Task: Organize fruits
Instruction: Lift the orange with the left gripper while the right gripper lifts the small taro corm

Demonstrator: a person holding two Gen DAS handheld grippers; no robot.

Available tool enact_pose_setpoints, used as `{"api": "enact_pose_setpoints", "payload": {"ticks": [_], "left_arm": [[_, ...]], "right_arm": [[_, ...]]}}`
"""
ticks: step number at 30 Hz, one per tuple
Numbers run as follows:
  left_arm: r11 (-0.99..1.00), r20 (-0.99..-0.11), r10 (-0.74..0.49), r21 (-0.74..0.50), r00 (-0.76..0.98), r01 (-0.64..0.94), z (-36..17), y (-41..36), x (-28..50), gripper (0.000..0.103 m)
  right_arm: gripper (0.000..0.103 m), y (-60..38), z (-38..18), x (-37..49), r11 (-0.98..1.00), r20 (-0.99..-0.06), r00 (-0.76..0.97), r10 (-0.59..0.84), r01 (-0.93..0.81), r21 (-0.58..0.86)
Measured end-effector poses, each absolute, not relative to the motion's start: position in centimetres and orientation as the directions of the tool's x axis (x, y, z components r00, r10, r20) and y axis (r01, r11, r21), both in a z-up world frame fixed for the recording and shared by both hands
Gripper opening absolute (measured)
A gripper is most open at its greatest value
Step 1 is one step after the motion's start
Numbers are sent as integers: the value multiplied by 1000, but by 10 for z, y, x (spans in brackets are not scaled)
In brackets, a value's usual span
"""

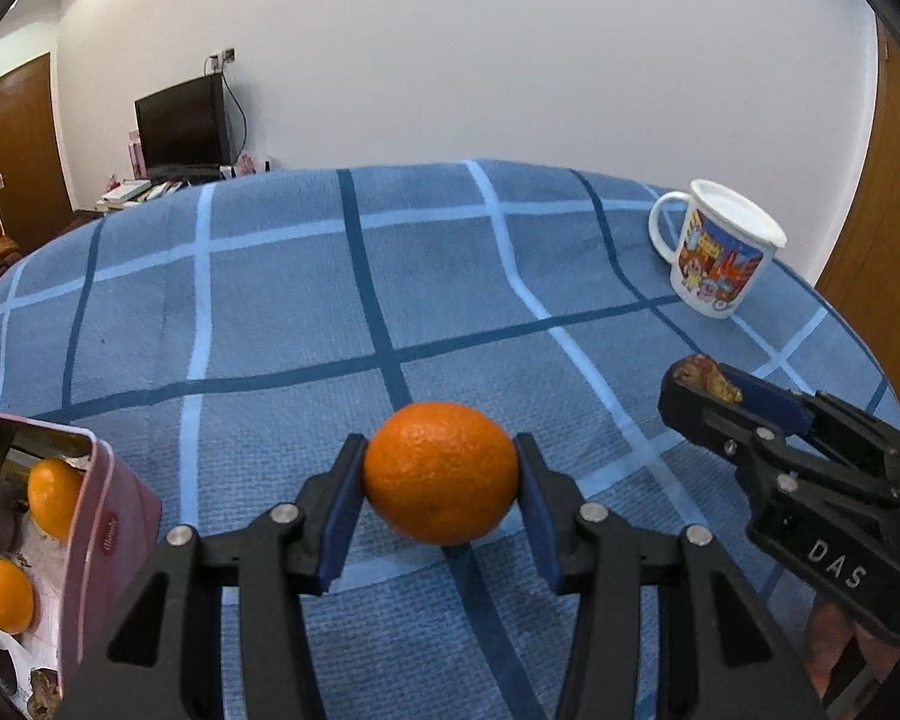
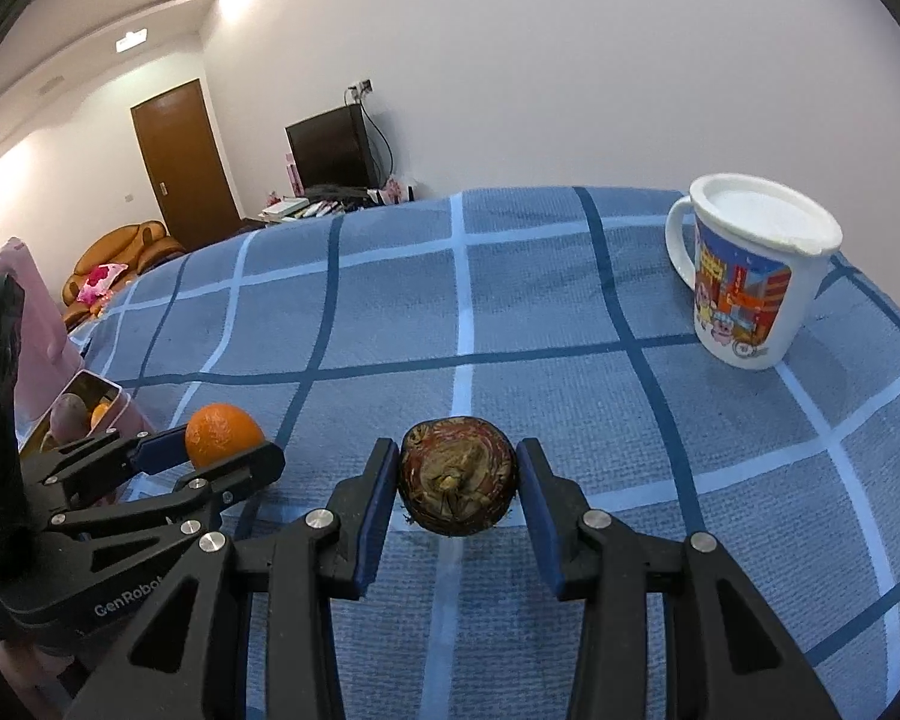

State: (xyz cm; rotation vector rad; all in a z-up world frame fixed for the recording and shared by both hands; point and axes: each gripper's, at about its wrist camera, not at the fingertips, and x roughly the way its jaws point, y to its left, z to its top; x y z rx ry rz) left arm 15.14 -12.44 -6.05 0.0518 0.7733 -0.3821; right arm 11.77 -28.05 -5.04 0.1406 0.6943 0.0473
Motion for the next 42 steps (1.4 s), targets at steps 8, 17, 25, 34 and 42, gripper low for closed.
{"api": "enact_pose_setpoints", "payload": {"ticks": [8, 17, 25, 34, 42], "left_arm": [[935, -665, -300, -65, 684, 347, -55, -123, 144, 50], [941, -636, -287, -48, 717, 334, -50, -119, 137, 50], [944, -625, -283, -48, 728, 325, -49, -117, 134, 50], [947, -603, -268, -19, 752, 322, -46, -117, 126, 50], [950, -584, -258, -9, 770, 312, -42, -114, 119, 50]], "right_arm": [[43, -278, -44, 110, 991, -599, 796, 88, -9, 133], [43, -277, -41, 106, 992, -574, 815, 84, -16, 123], [43, -276, -38, 100, 993, -553, 830, 77, -17, 113], [43, -272, -36, 92, 995, -527, 847, 68, -20, 96], [43, -268, -31, 82, 997, -489, 870, 57, -25, 71]]}}
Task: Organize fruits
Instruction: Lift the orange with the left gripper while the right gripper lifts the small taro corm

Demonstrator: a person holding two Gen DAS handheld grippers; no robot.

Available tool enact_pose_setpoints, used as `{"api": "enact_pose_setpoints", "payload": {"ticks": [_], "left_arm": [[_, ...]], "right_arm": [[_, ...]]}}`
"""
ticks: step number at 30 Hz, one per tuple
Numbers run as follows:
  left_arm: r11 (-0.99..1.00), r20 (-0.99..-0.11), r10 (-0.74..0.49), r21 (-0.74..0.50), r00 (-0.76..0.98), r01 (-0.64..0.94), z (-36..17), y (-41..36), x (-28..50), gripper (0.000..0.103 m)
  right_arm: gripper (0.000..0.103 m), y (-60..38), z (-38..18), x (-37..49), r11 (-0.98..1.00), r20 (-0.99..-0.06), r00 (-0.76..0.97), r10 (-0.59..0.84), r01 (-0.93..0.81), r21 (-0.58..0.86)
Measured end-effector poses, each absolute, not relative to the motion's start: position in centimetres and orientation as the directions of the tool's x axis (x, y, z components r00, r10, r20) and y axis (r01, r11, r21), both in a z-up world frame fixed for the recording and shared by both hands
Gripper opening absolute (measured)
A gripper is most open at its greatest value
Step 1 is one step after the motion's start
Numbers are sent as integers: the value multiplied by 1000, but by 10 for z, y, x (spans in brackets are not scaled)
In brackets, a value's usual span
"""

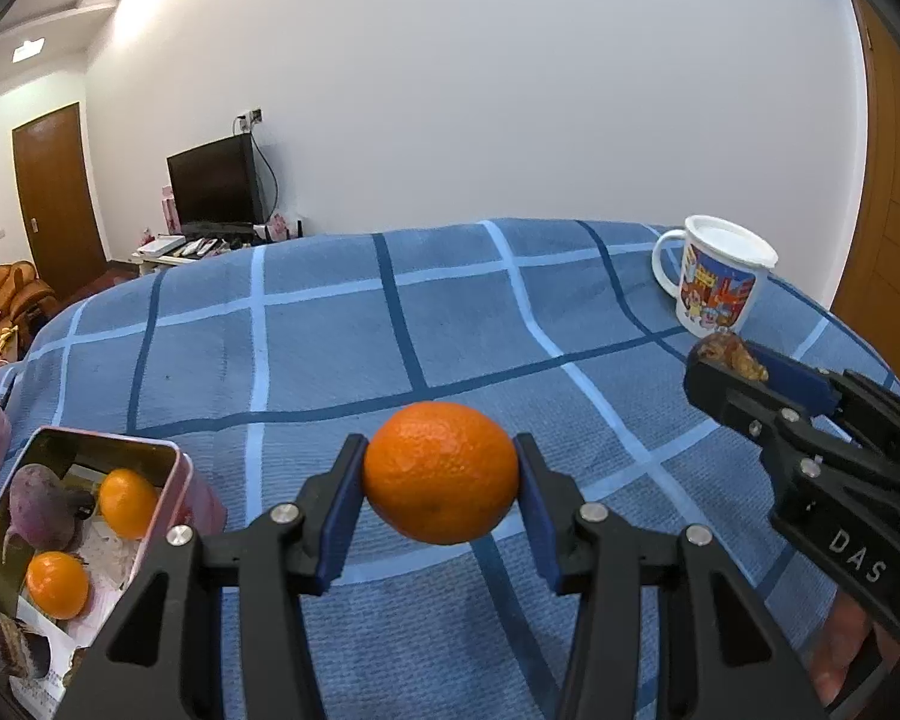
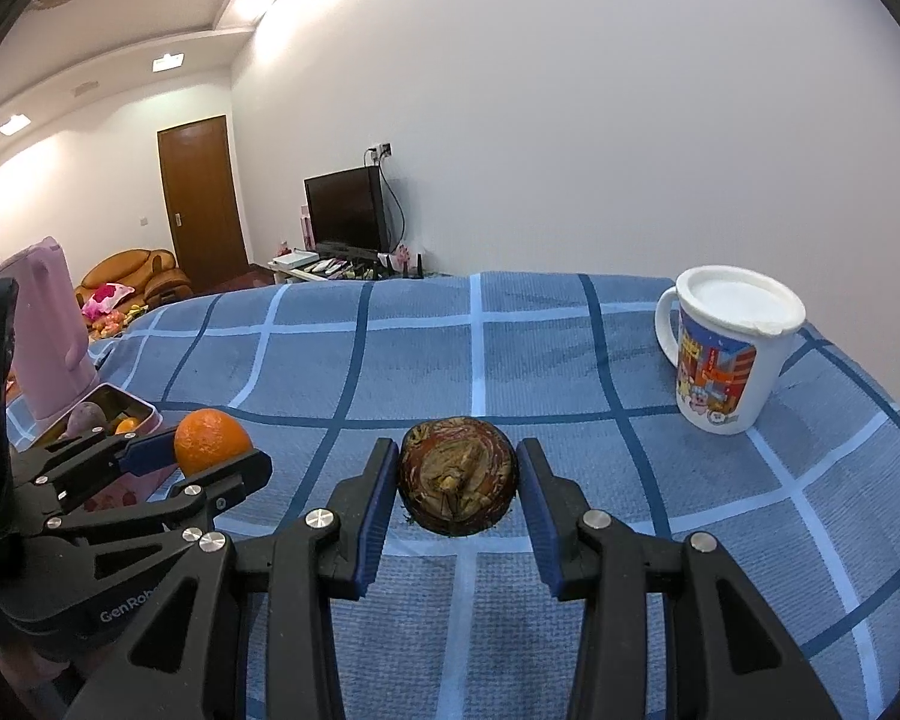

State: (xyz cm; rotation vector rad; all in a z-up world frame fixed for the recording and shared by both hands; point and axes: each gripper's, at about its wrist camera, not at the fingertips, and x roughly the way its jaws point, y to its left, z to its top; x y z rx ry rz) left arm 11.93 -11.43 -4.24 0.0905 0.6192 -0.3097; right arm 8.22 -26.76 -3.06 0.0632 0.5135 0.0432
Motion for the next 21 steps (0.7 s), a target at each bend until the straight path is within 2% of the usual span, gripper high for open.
{"api": "enact_pose_setpoints", "payload": {"ticks": [21], "left_arm": [[955, -532, -237, 27, 813, 296, -35, -110, 103, 50]], "right_arm": [[43, -259, -24, 67, 999, -434, 899, 49, -35, 39]]}}
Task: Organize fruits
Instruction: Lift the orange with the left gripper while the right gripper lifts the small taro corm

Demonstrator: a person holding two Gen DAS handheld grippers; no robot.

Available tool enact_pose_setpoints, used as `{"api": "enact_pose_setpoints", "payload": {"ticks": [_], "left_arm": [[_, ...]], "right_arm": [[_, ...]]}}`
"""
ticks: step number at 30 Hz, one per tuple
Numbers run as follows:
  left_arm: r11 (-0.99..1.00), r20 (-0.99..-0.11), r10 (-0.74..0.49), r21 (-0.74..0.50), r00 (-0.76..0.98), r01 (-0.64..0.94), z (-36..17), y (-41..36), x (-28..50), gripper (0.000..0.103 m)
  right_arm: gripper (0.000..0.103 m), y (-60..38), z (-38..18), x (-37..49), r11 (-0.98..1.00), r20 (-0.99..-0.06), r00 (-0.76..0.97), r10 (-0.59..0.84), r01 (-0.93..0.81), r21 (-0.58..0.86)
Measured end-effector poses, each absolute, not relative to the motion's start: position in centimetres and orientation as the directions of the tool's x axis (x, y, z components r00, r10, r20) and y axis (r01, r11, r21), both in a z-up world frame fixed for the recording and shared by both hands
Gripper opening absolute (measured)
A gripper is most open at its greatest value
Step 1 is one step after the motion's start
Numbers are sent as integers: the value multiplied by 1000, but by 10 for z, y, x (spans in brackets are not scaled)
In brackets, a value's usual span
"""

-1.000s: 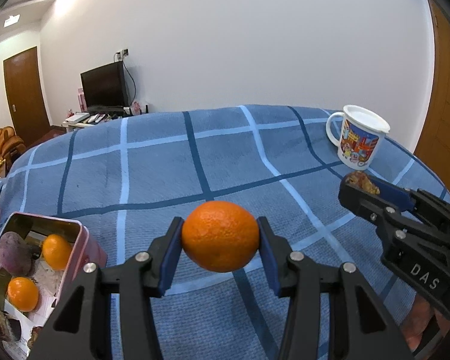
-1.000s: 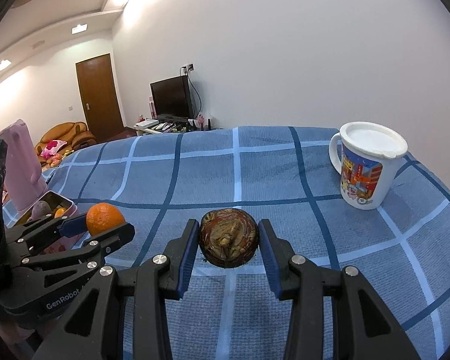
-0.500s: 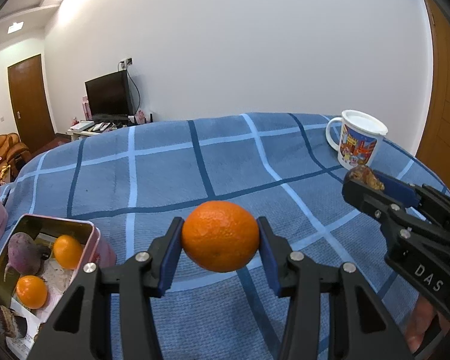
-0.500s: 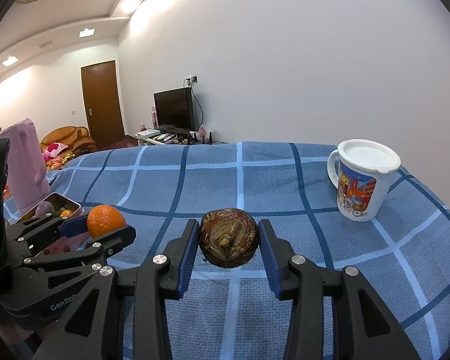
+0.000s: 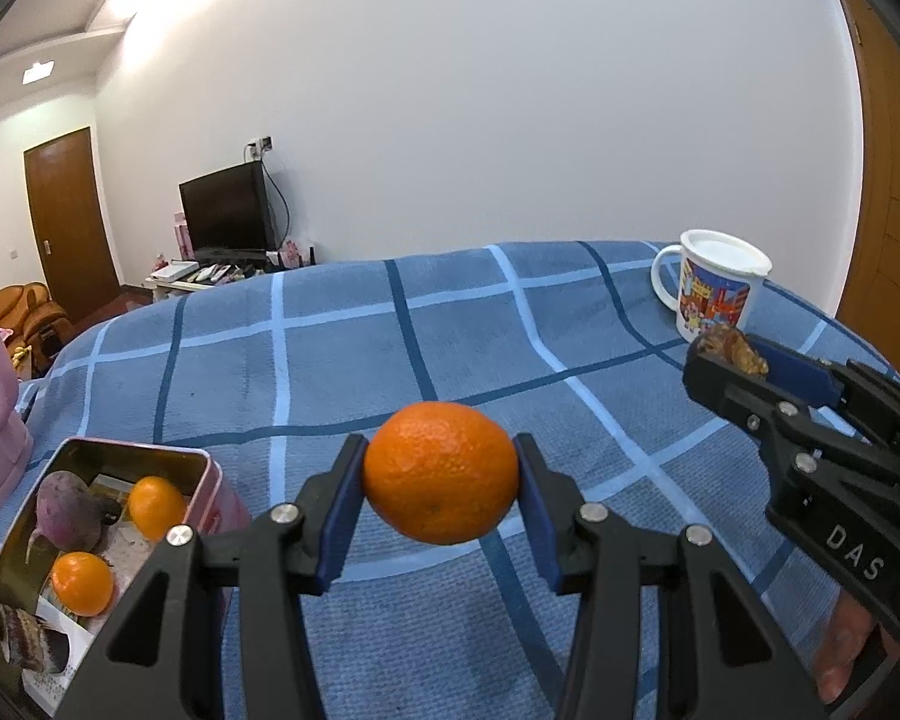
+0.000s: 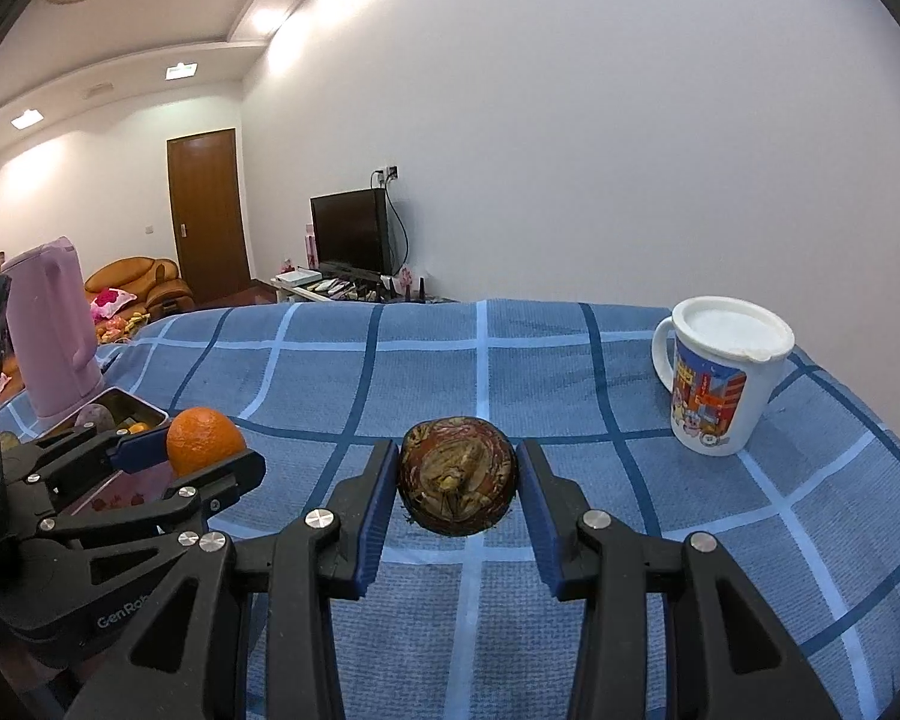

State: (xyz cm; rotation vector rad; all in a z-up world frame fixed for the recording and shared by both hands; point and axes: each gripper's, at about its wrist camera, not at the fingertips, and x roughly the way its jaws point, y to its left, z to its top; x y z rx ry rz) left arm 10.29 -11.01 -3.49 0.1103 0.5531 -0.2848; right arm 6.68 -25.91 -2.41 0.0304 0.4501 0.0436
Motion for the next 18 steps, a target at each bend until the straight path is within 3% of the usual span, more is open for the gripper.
{"api": "enact_pose_setpoints", "payload": {"ticks": [18], "left_arm": [[958, -495, -226, 40, 839, 282, -32, -106, 93, 50]], "right_arm": [[43, -253, -21, 57, 998, -397, 916, 58, -54, 21]]}}
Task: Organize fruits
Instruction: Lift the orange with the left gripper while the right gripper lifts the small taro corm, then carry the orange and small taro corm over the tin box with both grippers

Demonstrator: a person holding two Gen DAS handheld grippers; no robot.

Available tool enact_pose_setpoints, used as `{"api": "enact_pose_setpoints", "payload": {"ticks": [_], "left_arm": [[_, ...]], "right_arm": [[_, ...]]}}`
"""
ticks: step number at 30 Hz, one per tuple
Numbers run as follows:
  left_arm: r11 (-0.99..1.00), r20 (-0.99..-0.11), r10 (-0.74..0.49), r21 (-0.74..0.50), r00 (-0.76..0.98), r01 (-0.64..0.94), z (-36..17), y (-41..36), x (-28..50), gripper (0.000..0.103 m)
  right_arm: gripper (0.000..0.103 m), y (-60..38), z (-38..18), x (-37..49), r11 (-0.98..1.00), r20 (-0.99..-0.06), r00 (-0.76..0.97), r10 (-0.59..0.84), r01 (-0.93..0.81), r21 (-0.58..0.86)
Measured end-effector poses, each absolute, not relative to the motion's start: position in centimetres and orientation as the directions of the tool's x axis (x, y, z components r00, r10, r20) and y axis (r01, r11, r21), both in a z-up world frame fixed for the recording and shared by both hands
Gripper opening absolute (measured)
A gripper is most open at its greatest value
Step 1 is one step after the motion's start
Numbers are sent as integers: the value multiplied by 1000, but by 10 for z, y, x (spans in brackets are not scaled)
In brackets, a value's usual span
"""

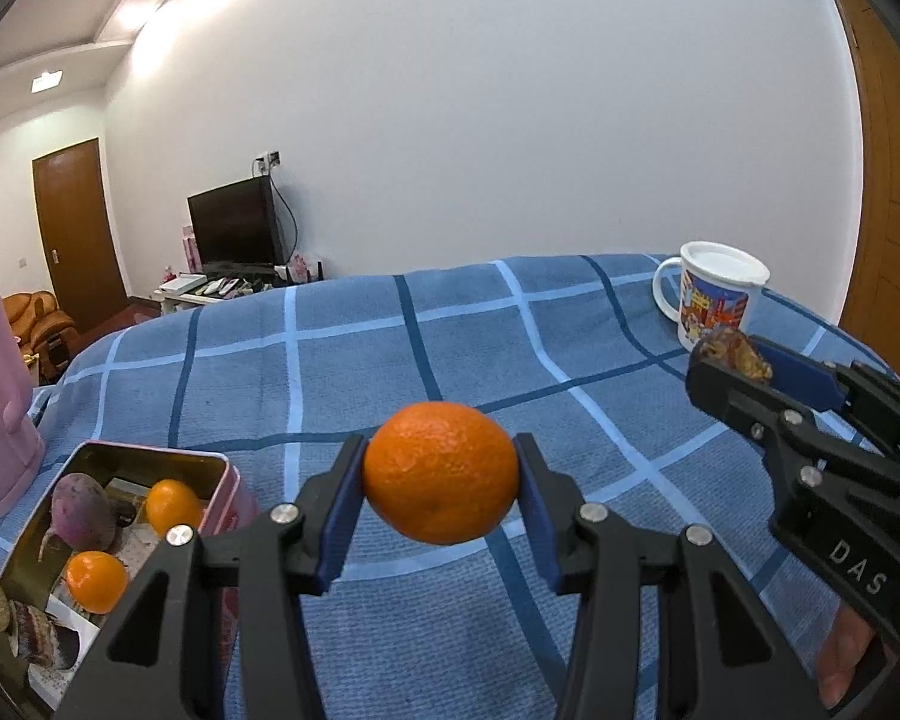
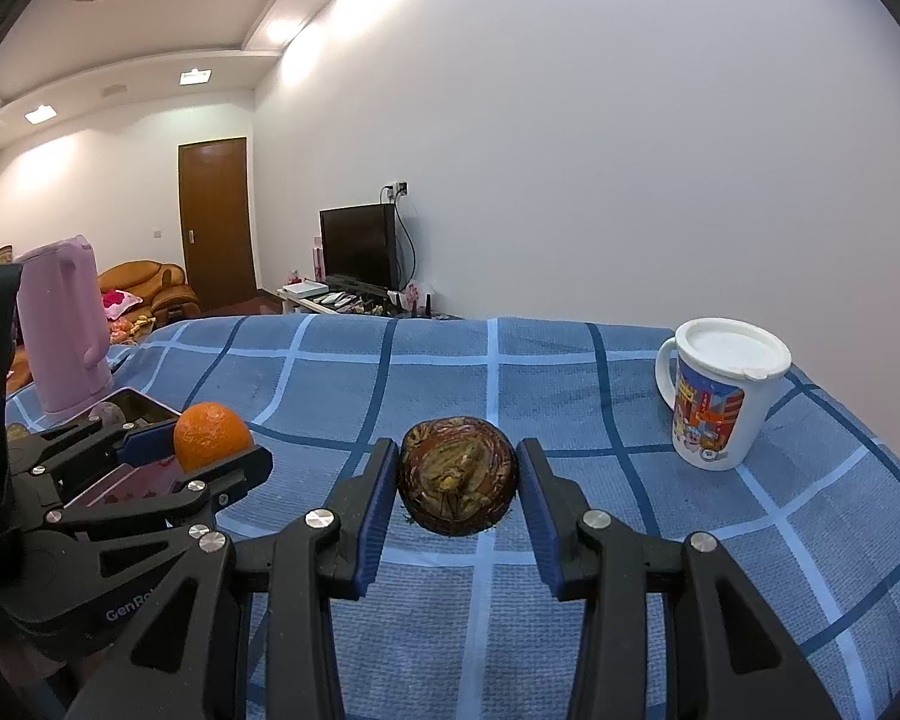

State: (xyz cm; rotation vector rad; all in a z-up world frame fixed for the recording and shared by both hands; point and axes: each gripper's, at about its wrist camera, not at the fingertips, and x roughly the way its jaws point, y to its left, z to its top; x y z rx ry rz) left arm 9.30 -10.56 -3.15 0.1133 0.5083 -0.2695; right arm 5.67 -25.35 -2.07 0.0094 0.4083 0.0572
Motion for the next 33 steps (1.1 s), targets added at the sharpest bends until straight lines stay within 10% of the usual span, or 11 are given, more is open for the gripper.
{"api": "enact_pose_setpoints", "payload": {"ticks": [33], "left_arm": [[965, -454, -193, 74, 870, 253, -27, -91, 68, 50]], "right_arm": [[43, -229, -19, 43, 992, -368, 924, 102, -122, -31]]}}
